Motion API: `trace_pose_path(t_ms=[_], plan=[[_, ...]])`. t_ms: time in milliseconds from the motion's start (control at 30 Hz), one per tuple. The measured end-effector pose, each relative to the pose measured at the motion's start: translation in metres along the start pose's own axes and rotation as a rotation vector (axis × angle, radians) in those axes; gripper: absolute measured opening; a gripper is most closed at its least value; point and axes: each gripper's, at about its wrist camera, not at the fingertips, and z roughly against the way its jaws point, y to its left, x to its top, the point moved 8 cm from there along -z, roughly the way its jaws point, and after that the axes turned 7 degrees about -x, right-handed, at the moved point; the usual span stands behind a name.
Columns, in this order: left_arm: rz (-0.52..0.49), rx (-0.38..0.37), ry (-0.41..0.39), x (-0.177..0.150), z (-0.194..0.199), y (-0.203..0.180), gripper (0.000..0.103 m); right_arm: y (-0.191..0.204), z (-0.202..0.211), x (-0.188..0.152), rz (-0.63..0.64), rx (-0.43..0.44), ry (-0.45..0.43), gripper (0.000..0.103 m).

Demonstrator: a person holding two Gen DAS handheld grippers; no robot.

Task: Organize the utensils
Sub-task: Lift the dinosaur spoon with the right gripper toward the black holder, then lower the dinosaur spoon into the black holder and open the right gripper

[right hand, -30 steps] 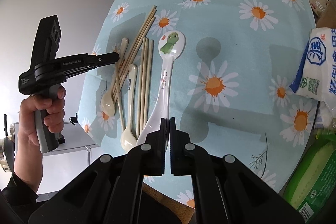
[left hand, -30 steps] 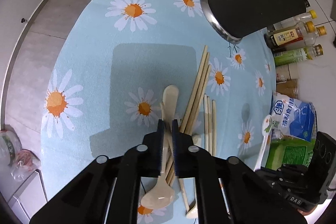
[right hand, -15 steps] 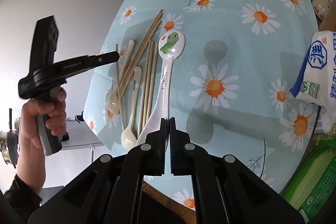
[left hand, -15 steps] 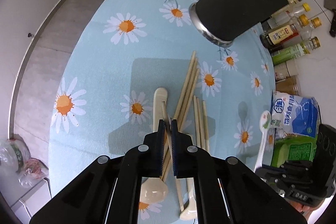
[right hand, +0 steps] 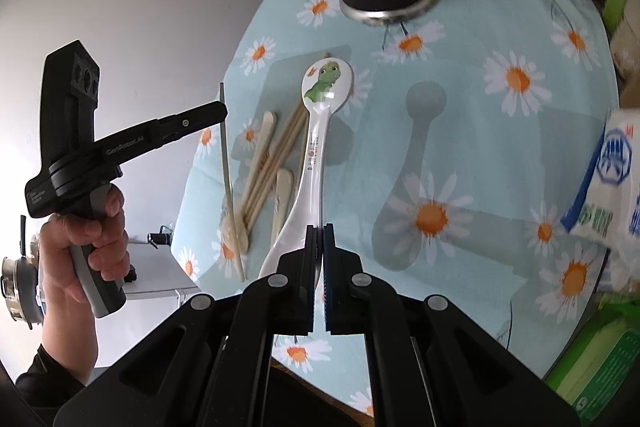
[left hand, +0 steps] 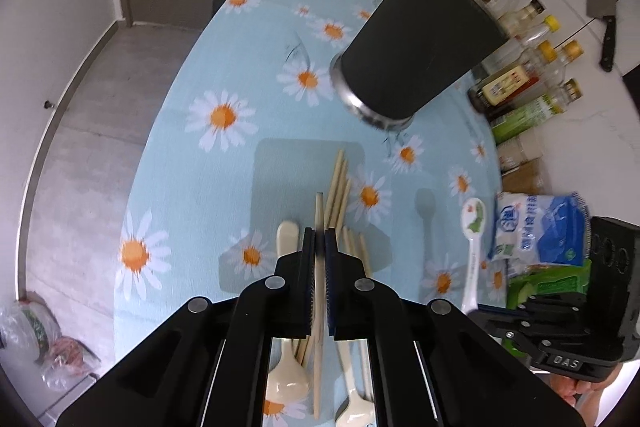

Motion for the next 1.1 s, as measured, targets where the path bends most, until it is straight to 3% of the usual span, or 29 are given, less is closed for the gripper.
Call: trace_pose_path(t_ms=[533,1100], plan=[[-0.246,-0.139,-0.194,0.092,0.08,-0.072,0.003,0.041,0.054,0.086,0.055,-0.065,-0.287,0.004],[-0.414,-0.265,-0.368,0.191,0.105,-0.129,0.003,0.032,0.107,0.176,0.03,-0.18,-0.619,0.004]])
